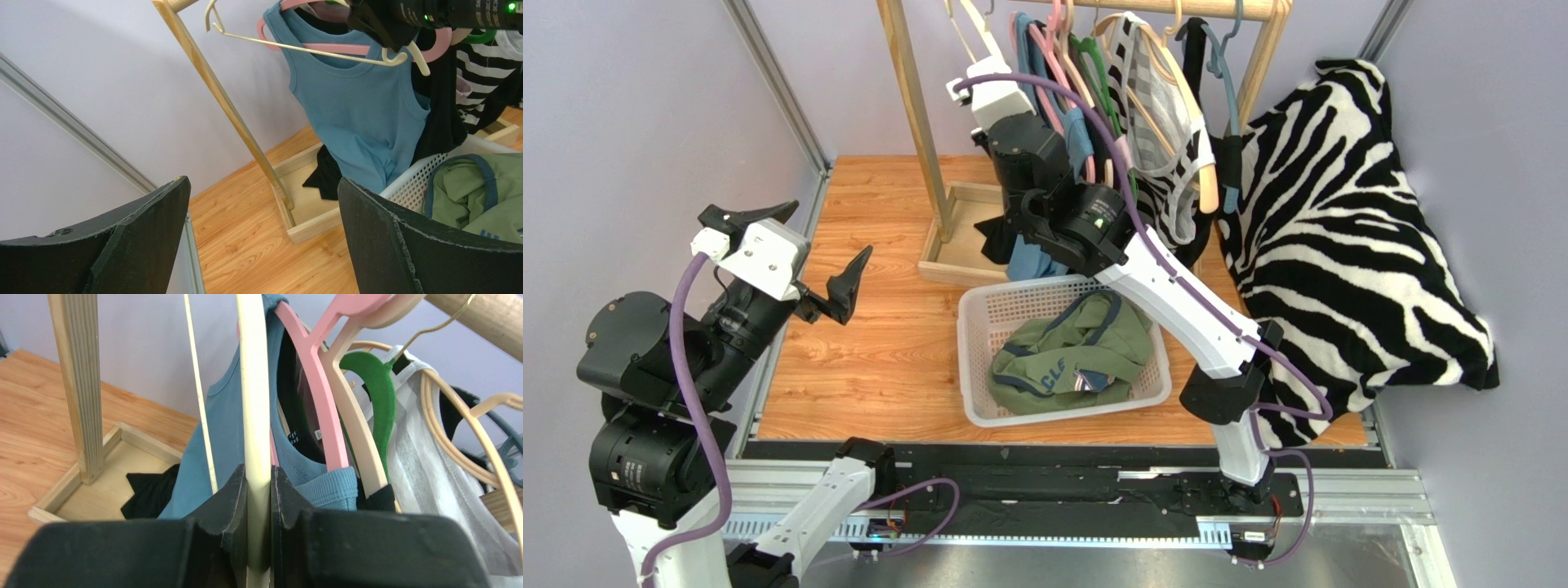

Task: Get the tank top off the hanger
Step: Place the hanger at the clothesline.

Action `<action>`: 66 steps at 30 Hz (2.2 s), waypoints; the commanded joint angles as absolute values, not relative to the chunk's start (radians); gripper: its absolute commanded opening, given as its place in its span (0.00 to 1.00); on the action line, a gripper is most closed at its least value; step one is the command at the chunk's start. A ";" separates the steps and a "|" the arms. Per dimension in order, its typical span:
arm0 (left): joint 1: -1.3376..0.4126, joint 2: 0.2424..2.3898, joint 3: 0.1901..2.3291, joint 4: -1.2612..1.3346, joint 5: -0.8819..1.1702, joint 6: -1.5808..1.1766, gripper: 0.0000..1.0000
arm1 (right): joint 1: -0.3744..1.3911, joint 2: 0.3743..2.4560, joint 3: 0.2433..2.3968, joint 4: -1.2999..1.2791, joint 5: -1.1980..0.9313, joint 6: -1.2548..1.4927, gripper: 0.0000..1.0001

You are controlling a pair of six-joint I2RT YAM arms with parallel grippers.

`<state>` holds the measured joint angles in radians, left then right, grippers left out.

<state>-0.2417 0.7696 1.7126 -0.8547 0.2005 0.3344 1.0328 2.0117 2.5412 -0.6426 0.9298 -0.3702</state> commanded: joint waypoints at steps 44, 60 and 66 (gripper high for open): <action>-0.239 0.749 1.646 -0.801 0.275 0.261 0.99 | 1.040 2.307 2.651 -0.505 0.588 -0.160 0.28; -0.239 0.759 1.646 -0.804 0.321 0.219 0.99 | 1.066 1.979 2.407 -0.621 0.528 -0.144 0.66; -0.239 0.749 1.644 -0.810 0.330 0.222 0.99 | 1.049 1.839 2.395 -0.692 0.497 -0.132 0.68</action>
